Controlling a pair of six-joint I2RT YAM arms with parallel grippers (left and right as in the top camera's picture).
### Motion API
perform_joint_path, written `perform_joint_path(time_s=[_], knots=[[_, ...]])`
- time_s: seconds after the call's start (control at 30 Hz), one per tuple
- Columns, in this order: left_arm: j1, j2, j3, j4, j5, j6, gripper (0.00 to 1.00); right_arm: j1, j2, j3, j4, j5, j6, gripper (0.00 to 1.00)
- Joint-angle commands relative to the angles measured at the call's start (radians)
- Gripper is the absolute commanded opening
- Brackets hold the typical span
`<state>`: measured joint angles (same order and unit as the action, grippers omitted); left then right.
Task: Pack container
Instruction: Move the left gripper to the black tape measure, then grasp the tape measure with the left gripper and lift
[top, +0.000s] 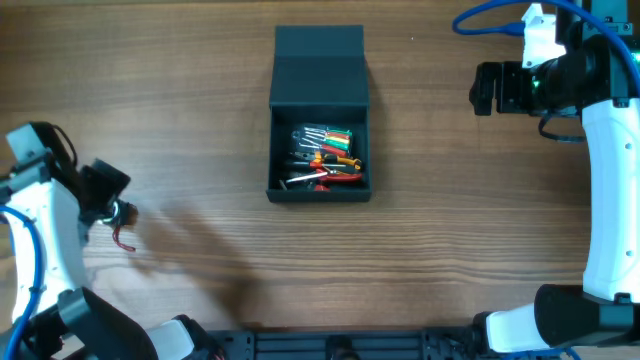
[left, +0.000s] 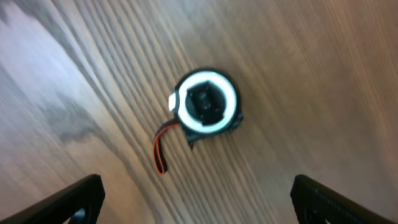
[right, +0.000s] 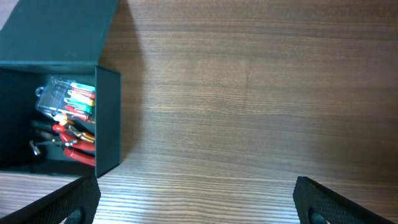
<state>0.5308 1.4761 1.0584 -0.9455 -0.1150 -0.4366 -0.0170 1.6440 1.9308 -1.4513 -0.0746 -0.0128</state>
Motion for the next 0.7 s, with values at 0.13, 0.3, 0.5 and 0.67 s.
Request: perform_joint_path(time_s=[0.13, 0.3, 0.5, 0.67], knots=[[0.006, 0.033, -0.066, 0.093, 0.014, -0.016, 1.00, -0.002, 0.010, -0.009, -0.005, -0.005, -0.011, 1.00], [0.006, 0.108, -0.066, 0.136, 0.014, -0.016, 1.00, -0.002, 0.010, -0.009, -0.009, -0.005, -0.011, 1.00], [0.006, 0.207, -0.066, 0.180, 0.014, -0.016, 1.00, -0.002, 0.010, -0.009, -0.008, -0.005, -0.011, 1.00], [0.006, 0.241, -0.066, 0.213, 0.014, -0.012, 1.00, -0.002, 0.010, -0.009, -0.009, -0.005, -0.011, 1.00]])
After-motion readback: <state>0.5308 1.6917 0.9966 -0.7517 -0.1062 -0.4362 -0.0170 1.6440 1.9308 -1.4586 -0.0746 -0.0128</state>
